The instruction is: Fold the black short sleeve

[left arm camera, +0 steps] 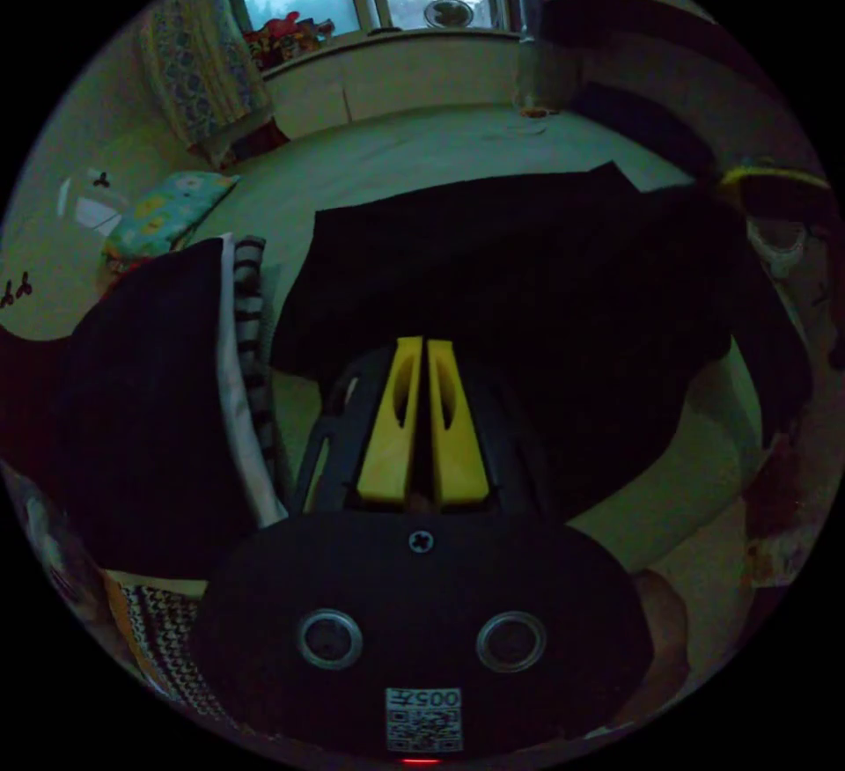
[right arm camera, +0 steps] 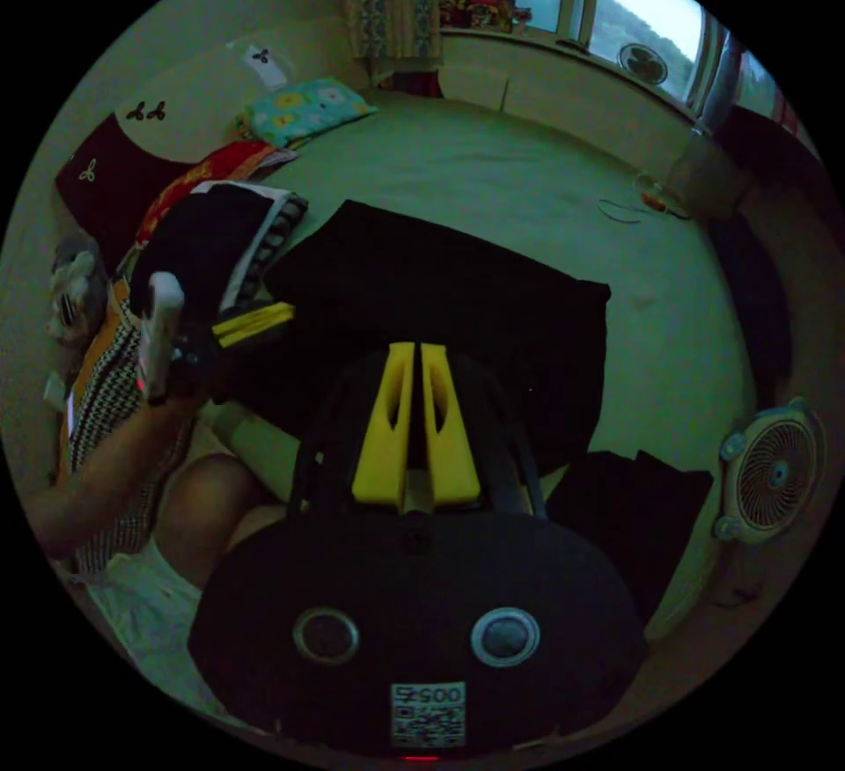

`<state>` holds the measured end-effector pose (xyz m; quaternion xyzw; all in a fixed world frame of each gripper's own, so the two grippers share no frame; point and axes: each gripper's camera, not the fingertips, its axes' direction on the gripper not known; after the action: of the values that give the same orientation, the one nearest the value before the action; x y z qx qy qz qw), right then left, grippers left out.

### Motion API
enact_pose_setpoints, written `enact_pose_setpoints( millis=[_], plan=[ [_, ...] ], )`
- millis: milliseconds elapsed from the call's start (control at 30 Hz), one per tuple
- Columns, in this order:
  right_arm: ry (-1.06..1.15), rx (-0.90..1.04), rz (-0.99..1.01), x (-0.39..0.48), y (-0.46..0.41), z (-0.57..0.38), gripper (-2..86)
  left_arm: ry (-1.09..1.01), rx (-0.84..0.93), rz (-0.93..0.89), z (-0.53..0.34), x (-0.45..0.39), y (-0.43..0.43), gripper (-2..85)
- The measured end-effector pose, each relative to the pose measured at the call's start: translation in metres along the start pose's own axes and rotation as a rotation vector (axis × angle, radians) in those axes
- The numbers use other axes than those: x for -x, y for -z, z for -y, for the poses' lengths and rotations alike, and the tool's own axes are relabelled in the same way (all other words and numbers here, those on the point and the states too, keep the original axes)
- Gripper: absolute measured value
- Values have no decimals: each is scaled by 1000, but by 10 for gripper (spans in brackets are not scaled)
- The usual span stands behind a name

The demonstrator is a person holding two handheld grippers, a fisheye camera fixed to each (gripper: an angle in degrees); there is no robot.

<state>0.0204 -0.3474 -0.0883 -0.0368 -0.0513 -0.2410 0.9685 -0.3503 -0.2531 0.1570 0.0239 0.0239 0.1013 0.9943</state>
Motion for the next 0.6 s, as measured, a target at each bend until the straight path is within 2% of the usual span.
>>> enact_pose_setpoints(
  millis=[100, 433, 600],
  plan=[
    [48, 31, -43, -1, -15, -13, 30, 5, -29, -46, 10, 15, 17, 11],
    [-8, 112, 52, -12, -49, -33, 46, -22, -92, -47, 46, 52, 72, 3],
    [26, 89, -65, -18, -46, -30, 40, -26, -128, -64, 57, 68, 95, 3]
  ],
)
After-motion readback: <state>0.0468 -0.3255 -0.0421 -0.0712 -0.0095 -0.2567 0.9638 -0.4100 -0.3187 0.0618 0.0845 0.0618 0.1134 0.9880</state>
